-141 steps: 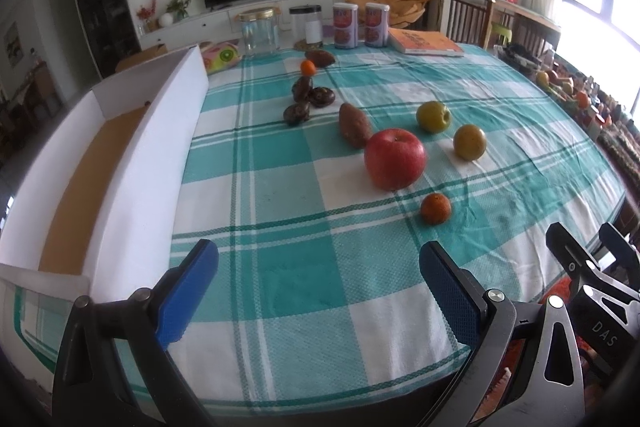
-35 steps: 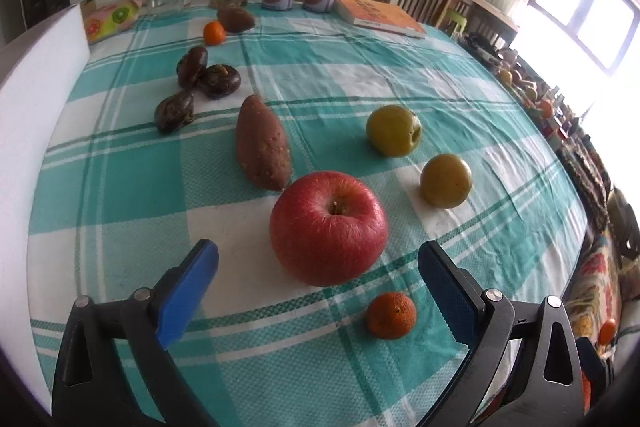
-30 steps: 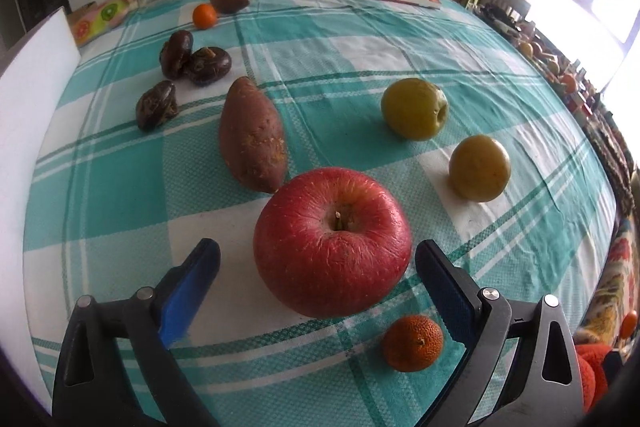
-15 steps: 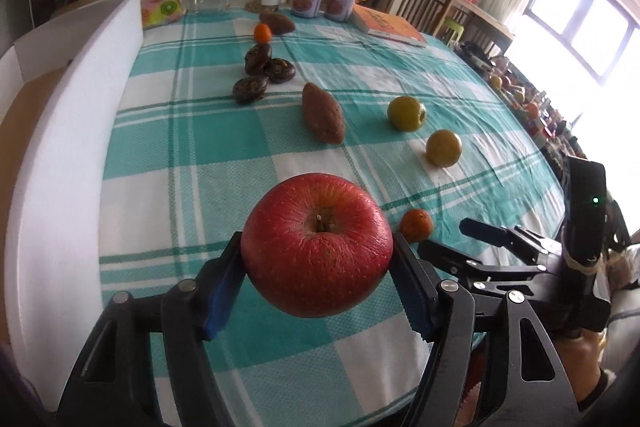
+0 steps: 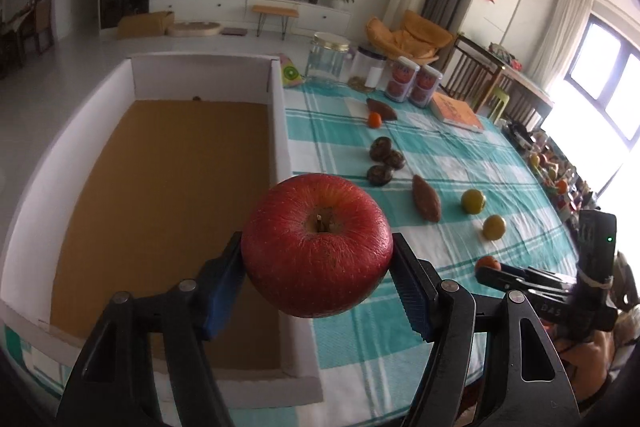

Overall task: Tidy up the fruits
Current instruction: 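Carry the apple and orange into the white box and open both tools, then withdraw both open tools from the box back over the tablecloth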

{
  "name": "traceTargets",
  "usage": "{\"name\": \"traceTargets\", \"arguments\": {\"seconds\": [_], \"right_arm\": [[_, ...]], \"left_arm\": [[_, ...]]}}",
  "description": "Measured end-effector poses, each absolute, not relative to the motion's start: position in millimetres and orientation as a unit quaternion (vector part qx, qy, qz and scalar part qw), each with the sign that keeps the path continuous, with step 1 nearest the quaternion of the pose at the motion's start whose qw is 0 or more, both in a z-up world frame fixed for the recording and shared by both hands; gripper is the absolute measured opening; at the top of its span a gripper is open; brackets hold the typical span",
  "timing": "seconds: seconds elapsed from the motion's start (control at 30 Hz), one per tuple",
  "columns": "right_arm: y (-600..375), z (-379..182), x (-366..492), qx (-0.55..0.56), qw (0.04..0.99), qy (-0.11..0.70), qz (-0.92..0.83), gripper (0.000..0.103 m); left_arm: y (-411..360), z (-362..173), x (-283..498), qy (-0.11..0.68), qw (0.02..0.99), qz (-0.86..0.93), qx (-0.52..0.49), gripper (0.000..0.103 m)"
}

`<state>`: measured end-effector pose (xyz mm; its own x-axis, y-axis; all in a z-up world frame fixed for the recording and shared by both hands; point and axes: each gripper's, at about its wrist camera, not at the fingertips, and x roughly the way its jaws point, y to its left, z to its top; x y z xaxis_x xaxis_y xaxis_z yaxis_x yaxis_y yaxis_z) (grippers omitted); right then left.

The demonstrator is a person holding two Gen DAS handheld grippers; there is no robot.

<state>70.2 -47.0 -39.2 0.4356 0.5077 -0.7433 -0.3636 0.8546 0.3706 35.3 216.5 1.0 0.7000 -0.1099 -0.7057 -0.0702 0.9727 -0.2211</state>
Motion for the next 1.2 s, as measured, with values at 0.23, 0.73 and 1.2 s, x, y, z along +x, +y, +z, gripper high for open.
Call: {"name": "traceTargets", "arguments": {"seconds": [0.23, 0.73, 1.2], "right_arm": [[99.8, -10.5, 70.6, 0.049, 0.789, 0.466, 0.398, 0.031], [133.0, -20.2, 92.3, 0.049, 0.788, 0.481, 0.383, 0.054], [-40.2, -108.8, 72.0, 0.053, 0.859, 0.474, 0.185, 0.071]], "left_arm": [[293.5, -43.3, 43.7, 0.421, 0.894, 0.102, -0.118, 0.071], [308.8, -77.3, 41.4, 0.451, 0.873, 0.131, -0.133, 0.073], [229.6, -32.9, 49.8, 0.351, 0.932, 0.076, -0.048, 0.084]]}}
